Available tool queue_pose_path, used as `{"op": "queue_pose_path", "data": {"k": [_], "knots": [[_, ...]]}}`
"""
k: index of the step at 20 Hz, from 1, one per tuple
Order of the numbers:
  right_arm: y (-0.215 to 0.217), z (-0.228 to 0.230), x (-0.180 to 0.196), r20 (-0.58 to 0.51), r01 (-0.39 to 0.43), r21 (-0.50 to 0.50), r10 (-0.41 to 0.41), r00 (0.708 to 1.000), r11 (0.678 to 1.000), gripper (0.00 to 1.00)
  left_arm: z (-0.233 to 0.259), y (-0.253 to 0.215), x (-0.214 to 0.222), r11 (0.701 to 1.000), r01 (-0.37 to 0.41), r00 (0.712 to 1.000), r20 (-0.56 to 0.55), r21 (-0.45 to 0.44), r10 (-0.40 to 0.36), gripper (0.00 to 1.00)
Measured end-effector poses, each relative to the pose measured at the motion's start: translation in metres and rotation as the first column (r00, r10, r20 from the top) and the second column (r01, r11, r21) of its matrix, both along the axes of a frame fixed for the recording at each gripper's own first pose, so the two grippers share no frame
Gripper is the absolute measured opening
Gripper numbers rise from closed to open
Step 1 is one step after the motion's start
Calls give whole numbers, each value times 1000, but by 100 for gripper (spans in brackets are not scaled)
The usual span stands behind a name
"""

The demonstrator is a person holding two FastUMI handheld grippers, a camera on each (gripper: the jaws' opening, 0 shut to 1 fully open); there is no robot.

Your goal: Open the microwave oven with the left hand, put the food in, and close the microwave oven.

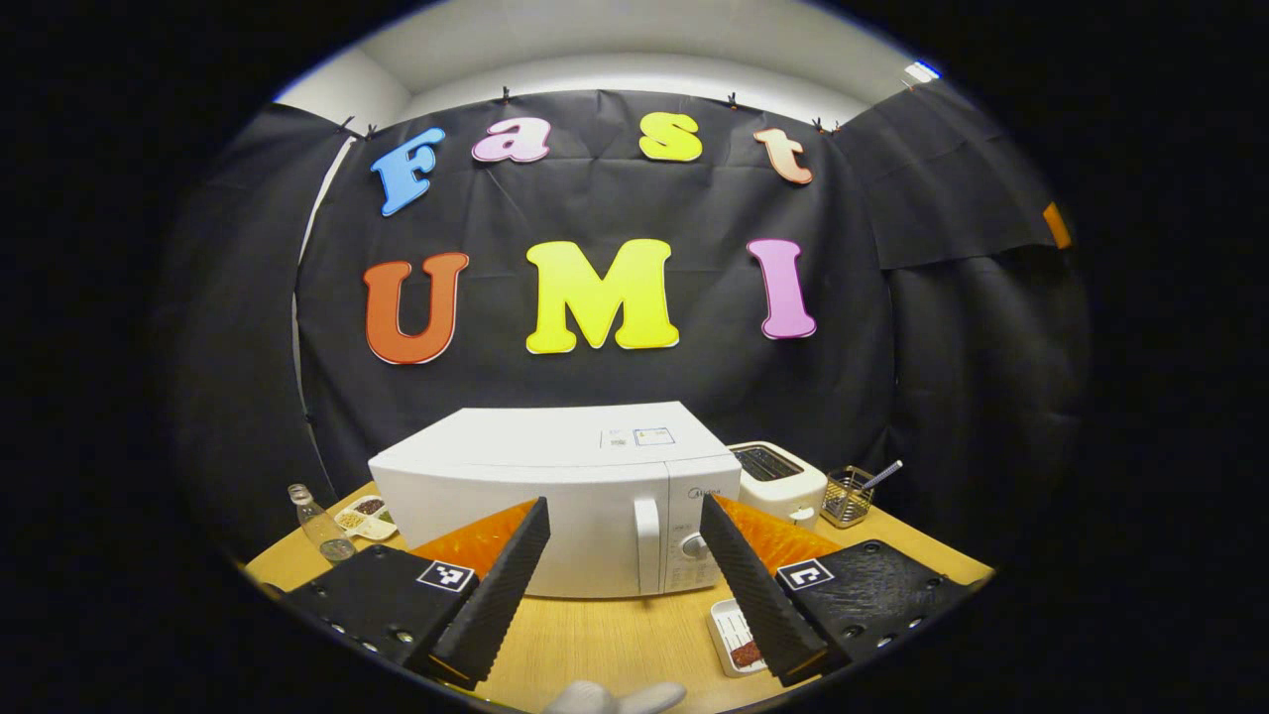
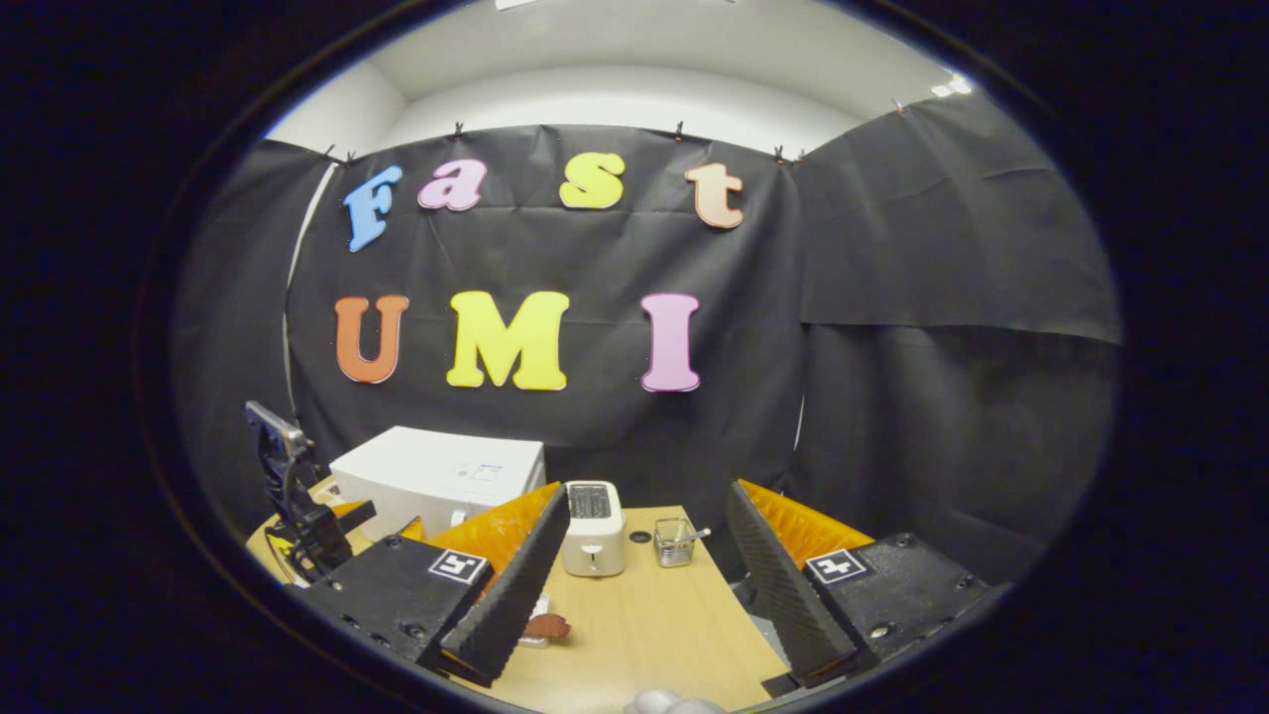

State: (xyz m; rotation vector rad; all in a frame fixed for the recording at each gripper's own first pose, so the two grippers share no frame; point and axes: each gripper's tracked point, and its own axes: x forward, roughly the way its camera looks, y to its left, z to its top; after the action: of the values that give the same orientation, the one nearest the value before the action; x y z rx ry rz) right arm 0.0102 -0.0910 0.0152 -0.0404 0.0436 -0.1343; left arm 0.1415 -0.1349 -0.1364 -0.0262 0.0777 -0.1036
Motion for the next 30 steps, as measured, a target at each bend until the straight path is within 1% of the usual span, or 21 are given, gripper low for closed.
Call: {"op": "queue_pose_path", "data": {"k": [1,2,5,6,9,10,11,12,13,14,15,16,17,18,19,20,24,26,27,28,30], "knots": [[-4,-3,-2,-10,11,8,-11,1000,1000,100,-10,-5,11,1000,-2,1000,-7,11,2,95],[-10,-7,-2,-22,25,13,-24,999,1000,94,-21,-9,22,1000,-5,1000,-13,23,5,95],[-25,-21,-4,-64,60,22,-59,996,998,94,-50,-13,51,999,-20,999,-50,27,21,95],[-28,-25,-4,-76,69,30,-66,995,997,100,-59,-15,59,999,-26,998,-63,23,28,95],[-40,-33,-1,-100,100,37,-96,990,994,100,-81,-20,79,999,-36,995,-91,30,38,95],[-43,-35,0,-105,107,37,-102,989,994,100,-87,-22,85,999,-36,994,-98,28,39,87],[-45,-35,0,-107,112,35,-108,988,993,100,-90,-25,87,999,-29,994,-101,22,32,95],[-47,-35,1,-108,117,30,-113,988,993,100,-93,-26,91,999,-31,994,-105,23,34,92],[-48,-35,3,-105,117,25,-114,988,993,100,-95,-29,95,999,-22,994,-105,25,25,77],[-49,-36,5,-107,118,20,-115,988,993,100,-97,-31,96,1000,-16,994,-105,24,18,73],[-51,-36,6,-109,121,18,-119,987,992,100,-98,-32,100,1000,-8,995,-102,21,10,82],[-51,-36,7,-111,120,19,-117,987,993,100,-98,-33,99,1000,-10,994,-105,22,12,75],[-51,-37,8,-114,120,22,-117,986,992,100,-101,-33,102,1000,-9,994,-113,20,11,56],[-50,-37,10,-115,118,25,-114,987,993,100,-101,-29,103,999,-25,993,-113,28,28,43],[-49,-37,11,-118,115,24,-112,987,993,100,-104,-28,104,999,-25,993,-119,23,27,43],[-50,-39,12,-119,113,21,-110,987,993,100,-102,-26,105,1000,-28,993,-113,2,28,30],[-52,-40,16,-124,111,23,-107,987,994,100,-104,-27,106,999,-46,993,-106,6,46,20],[-49,-44,15,-132,103,30,-98,986,994,100,-104,-27,106,999,-48,994,-102,5,48,17],[-49,-46,14,-135,101,30,-97,986,994,94,-105,-27,105,999,-46,993,-106,9,47,17],[-47,-45,14,-132,96,30,-92,987,995,100,-105,-26,105,999,-39,994,-103,14,41,14],[-44,-44,13,-132,87,26,-82,988,996,100,-109,-27,102,1000,-18,992,-128,11,20,14]]}}
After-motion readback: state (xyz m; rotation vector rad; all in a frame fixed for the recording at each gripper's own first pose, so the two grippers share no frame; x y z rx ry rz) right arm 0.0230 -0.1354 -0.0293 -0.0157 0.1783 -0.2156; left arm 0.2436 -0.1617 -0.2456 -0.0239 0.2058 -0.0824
